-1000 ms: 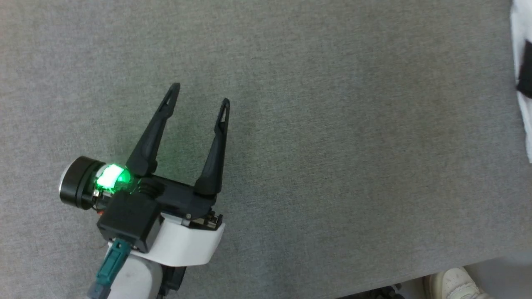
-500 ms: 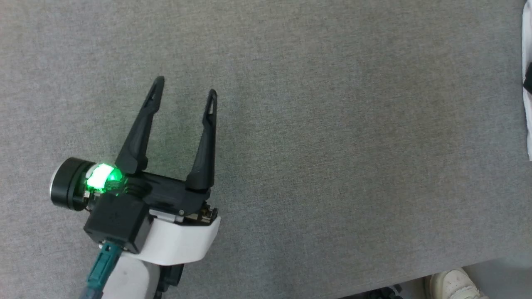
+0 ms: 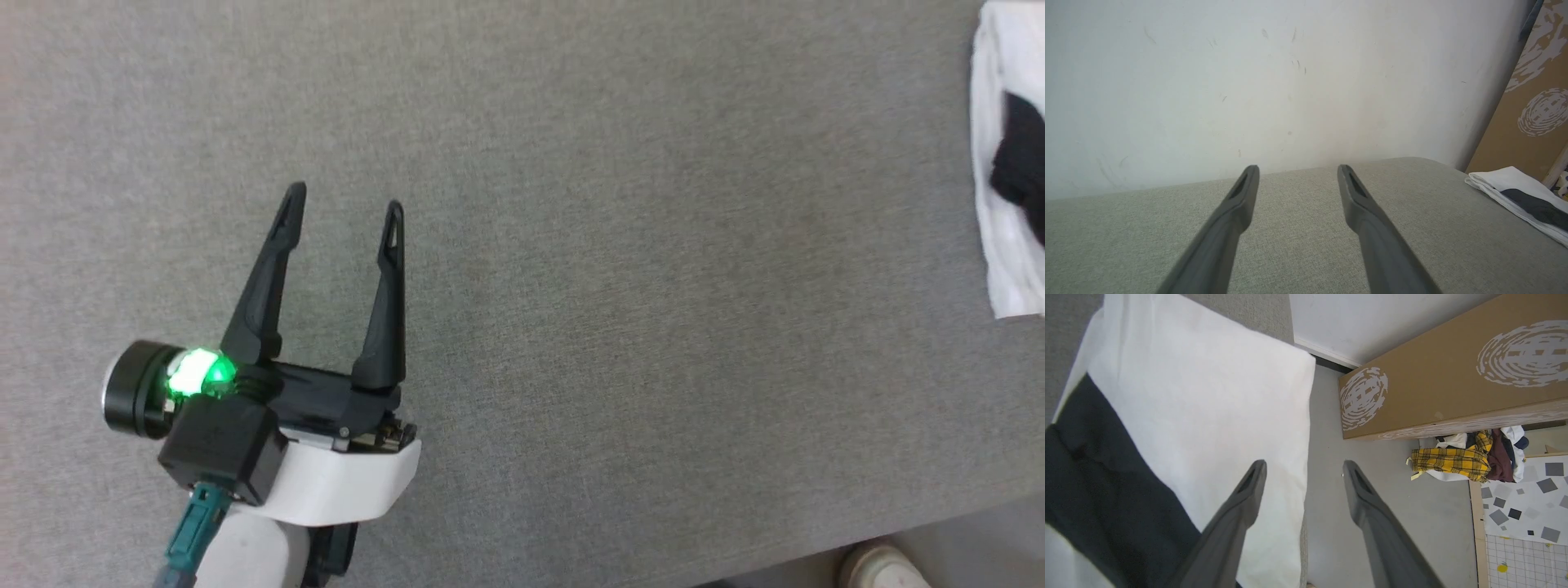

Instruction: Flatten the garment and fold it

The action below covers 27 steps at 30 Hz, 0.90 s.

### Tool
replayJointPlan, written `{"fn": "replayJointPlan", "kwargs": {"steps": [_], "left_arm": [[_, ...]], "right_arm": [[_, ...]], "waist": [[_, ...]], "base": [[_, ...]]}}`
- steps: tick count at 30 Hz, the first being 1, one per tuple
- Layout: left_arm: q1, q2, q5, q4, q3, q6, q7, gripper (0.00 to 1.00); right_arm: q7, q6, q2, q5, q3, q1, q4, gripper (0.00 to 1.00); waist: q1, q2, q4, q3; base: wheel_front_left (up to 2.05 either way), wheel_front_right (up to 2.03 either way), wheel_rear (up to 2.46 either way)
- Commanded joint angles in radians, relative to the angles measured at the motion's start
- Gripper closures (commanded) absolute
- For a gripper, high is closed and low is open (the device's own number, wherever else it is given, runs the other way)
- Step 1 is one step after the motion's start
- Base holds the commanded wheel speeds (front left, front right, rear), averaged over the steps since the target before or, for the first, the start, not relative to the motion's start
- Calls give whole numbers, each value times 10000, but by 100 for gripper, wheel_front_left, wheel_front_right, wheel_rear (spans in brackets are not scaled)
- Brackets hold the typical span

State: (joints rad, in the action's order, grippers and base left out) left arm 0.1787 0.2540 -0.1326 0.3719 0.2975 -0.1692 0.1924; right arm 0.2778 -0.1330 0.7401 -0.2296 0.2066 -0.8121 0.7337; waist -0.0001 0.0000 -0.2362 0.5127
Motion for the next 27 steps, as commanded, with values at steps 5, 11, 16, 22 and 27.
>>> {"fn": "replayJointPlan", "kwargs": {"steps": [5,11,16,22,27], "left_arm": [[-318,-25,-207,-276,-1,-21,177,0],[-683,-74,-367,-526,137,15,304,0],[-1076,-83,-437,-671,208,-61,309,0],[-1407,-85,-507,-744,61,-328,211,0],[-1633,-91,-605,-803,-19,-462,183,0]], "right_arm": [[-300,23,-409,-168,-4,244,-213,0],[-927,23,-1000,-526,-611,867,-954,0],[-1538,23,-1670,-738,-1308,1887,-2153,0],[-2146,23,-2699,-464,-2126,3319,-4143,0],[-2345,23,-3687,29,-2640,4479,-5853,0]], "waist": [[1,0,2,-1097],[1,0,215,-1999],[1,0,525,-2523],[1,0,881,-2867],[1,0,1232,-3132]], "base": [[0,0,0],[0,0,0],[0,0,0],[0,0,0],[0,0,0]]}}
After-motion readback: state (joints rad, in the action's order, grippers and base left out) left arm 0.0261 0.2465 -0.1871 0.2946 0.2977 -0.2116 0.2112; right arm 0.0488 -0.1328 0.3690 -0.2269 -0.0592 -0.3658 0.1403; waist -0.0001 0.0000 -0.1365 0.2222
